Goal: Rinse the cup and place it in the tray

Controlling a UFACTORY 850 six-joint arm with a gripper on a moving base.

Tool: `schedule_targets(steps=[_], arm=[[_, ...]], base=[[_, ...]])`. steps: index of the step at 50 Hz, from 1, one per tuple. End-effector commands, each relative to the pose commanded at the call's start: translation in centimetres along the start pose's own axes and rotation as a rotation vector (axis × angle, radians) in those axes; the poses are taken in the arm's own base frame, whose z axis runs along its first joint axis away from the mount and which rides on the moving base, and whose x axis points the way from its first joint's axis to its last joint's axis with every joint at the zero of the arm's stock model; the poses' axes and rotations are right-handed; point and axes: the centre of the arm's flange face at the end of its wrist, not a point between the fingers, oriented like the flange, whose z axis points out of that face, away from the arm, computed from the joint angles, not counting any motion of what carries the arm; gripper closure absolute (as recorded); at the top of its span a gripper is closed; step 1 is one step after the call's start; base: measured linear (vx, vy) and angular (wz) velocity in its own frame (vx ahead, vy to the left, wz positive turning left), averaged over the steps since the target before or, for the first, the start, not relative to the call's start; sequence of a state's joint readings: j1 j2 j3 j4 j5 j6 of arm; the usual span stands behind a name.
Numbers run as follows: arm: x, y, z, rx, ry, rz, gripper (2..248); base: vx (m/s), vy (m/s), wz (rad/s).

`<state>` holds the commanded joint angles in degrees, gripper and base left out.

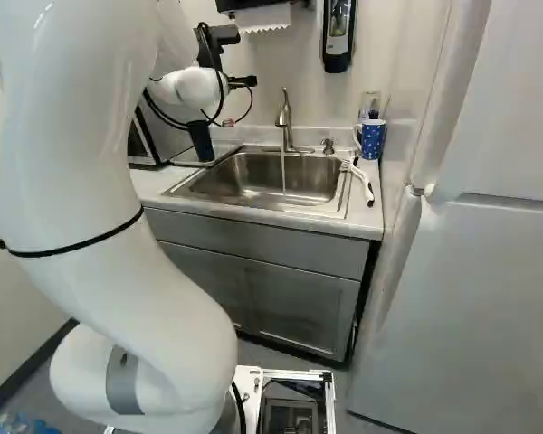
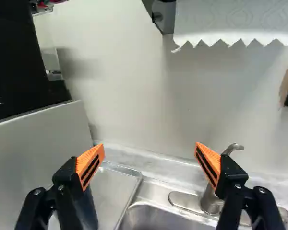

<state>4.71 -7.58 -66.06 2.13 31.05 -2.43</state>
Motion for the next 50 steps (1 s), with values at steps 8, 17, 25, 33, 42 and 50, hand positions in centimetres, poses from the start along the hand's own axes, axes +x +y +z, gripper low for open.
schedule_targets(steps=[8, 17, 25, 33, 42, 50], arm=[[0.7, 1.2, 0.9, -0.019, 0.004, 0.000, 3], [1.1, 2.3, 2.2, -0.038, -0.004, 0.001, 3], [0.8, 3.3, 3.5, -0.052, -0.019, 0.002, 3], [0.6, 4.3, 4.9, -0.067, -0.026, 0.002, 3], [0.5, 5.3, 6.4, -0.082, -0.023, 0.002, 3], [0.3, 6.3, 7.8, -0.095, -0.018, 0.003, 3]], base=[[0.000, 0.000, 0.000], [0.000, 0.000, 0.000], [0.000, 0.000, 0.000], [0.000, 0.000, 0.000], [0.000, 0.000, 0.000], [0.000, 0.000, 0.000]])
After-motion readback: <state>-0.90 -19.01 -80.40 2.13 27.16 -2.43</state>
